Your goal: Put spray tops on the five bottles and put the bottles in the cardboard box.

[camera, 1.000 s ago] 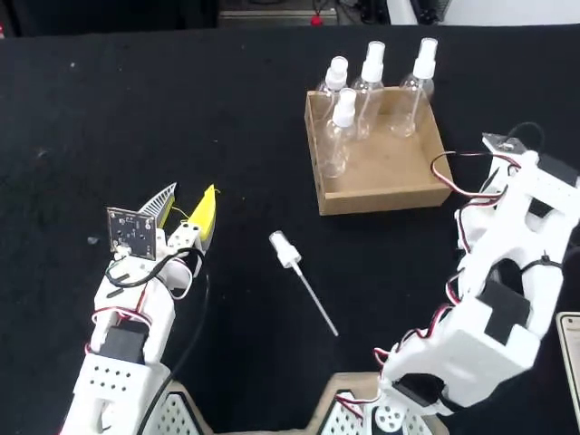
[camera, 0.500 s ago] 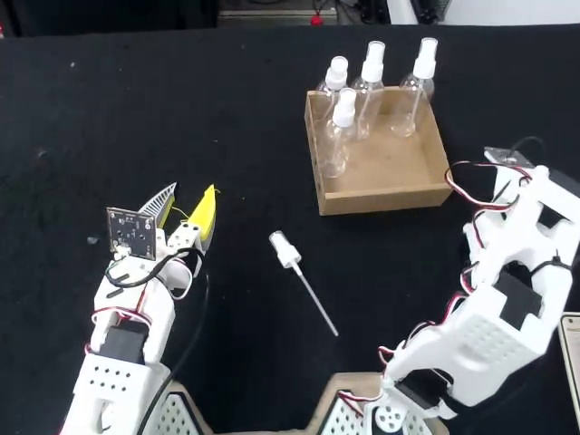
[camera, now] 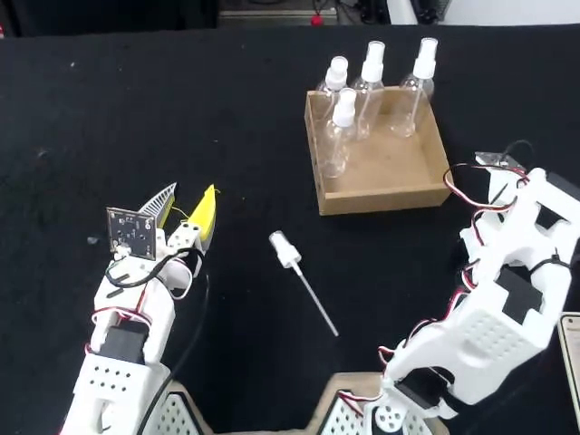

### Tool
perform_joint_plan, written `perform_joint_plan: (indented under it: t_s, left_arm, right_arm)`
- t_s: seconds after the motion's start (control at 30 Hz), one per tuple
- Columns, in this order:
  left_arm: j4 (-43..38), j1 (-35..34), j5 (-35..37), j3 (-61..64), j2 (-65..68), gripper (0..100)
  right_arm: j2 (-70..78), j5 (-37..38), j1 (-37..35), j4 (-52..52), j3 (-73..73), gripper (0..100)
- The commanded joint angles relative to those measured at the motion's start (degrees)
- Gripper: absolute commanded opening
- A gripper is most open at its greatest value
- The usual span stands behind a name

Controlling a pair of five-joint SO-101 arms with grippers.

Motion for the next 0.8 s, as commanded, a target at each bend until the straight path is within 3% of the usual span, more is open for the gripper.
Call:
perform_joint_plan:
  t_s: [0.0, 0.4, 0.5, 0.77]
  left_arm:
    - [-1.32, -0.22, 0.18, 1.10, -0.88, 19]
    - [-1.32, -0.22, 0.18, 1.10, -0.88, 19]
    - [-1.32, -0.22, 0.18, 1.10, -0.88, 19]
    - [-1.32, -0.22, 0.18, 1.10, -0.88, 19]
  right_arm:
    - [-6.99, -2.99, 1.14, 3.78, -6.37, 1.9]
    - [-29.23, -8.53, 2.02, 5.10, -3.65, 1.5]
    - [-36.35, -9.49, 3.60, -3.34, 3.82, 1.5]
    - [-49.89, -21.54, 2.37, -36.66, 32.13, 1.5]
